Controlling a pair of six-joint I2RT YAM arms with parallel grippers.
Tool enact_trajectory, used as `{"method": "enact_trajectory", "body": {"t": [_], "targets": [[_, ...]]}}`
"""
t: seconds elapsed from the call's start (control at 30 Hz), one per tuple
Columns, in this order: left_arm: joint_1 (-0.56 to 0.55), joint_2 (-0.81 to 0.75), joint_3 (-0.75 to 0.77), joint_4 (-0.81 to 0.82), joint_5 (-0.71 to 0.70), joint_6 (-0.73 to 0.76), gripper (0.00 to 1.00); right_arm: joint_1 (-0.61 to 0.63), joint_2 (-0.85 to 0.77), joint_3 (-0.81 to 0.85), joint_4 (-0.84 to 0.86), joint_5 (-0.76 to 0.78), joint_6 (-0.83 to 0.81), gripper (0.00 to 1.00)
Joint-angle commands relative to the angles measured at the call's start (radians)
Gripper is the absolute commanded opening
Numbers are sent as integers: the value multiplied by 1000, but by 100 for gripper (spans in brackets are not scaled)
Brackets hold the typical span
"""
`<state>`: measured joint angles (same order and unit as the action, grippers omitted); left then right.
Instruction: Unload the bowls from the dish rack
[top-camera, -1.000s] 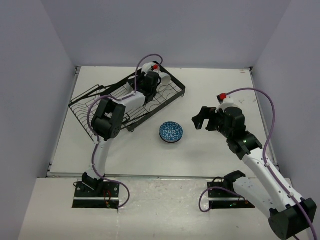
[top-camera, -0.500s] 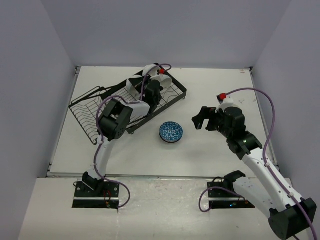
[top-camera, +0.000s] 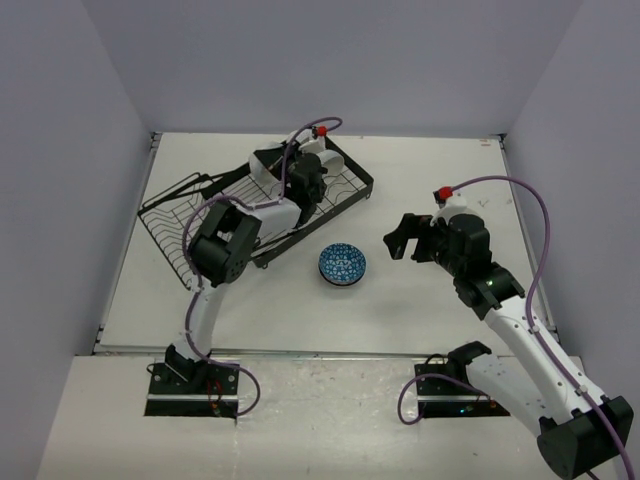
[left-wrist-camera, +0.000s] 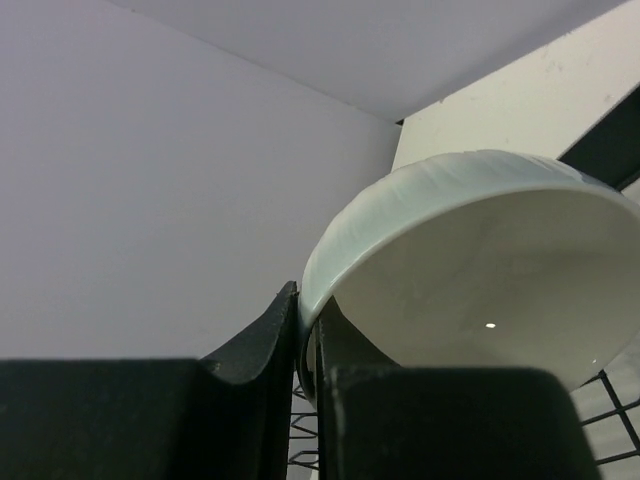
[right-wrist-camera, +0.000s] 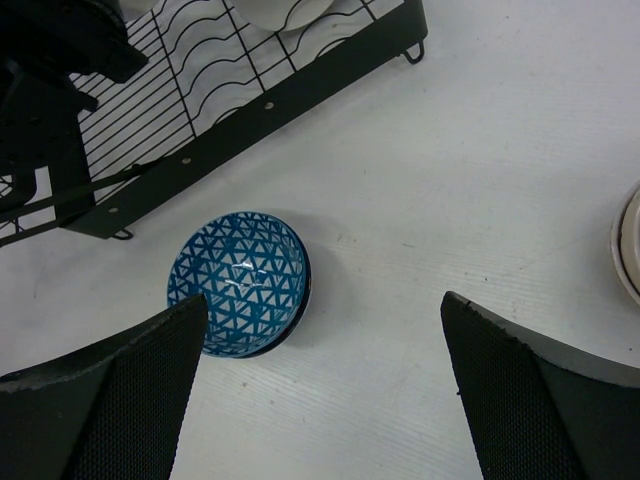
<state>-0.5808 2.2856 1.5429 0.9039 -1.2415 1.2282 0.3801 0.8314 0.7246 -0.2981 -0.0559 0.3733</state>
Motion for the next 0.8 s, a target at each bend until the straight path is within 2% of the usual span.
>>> {"method": "enact_trajectory", "body": {"t": [0.0, 0.03, 0.07, 0.1, 0.13, 0.17, 0.2, 0.27, 0.33, 0.43, 0.47, 0.57, 0.6, 0.77], "targets": [[2, -211, 59, -224, -26, -195, 0, -1, 2, 22, 33, -1, -14, 99], [1, -274, 74, -378, -13, -410, 0, -1, -8, 18, 39, 2, -14, 99], [1, -300, 144, -722, 52, -556, 0, -3, -15, 15, 43, 4, -14, 99], [7, -326, 196, -884, 95, -836, 0, -1, -24, 4, 53, 4, -11, 99], [10, -369, 247, -1059, 162, -960, 0, -3, -41, -4, 74, -5, -10, 99], [15, -392, 332, -1174, 323, -1068, 0, -3, -51, -10, 91, -19, -7, 99], [18, -420, 347, -1295, 394, -1189, 0, -1, -61, -28, 109, -41, -1, 99], [13, -515, 309, -1338, 550, -1268, 0, -3, -81, -40, 184, -117, 25, 97], [1, -598, 264, -1355, 626, -1355, 0, 2, -77, -8, 212, -200, 97, 91], [-19, -705, 97, -1344, 767, -1463, 0, 64, -28, 102, 176, -199, 138, 87], [-25, -730, 59, -1315, 848, -1489, 0, 89, 15, 139, 150, -111, 130, 87], [-42, -819, -81, -1257, 974, -1547, 0, 169, 110, 295, 41, 34, 93, 87], [-59, -830, -101, -1240, 976, -1556, 0, 186, 183, 365, 13, 72, 87, 86], [-105, -862, -184, -1219, 1002, -1598, 0, 295, 378, 508, -105, 296, 49, 85]]}}
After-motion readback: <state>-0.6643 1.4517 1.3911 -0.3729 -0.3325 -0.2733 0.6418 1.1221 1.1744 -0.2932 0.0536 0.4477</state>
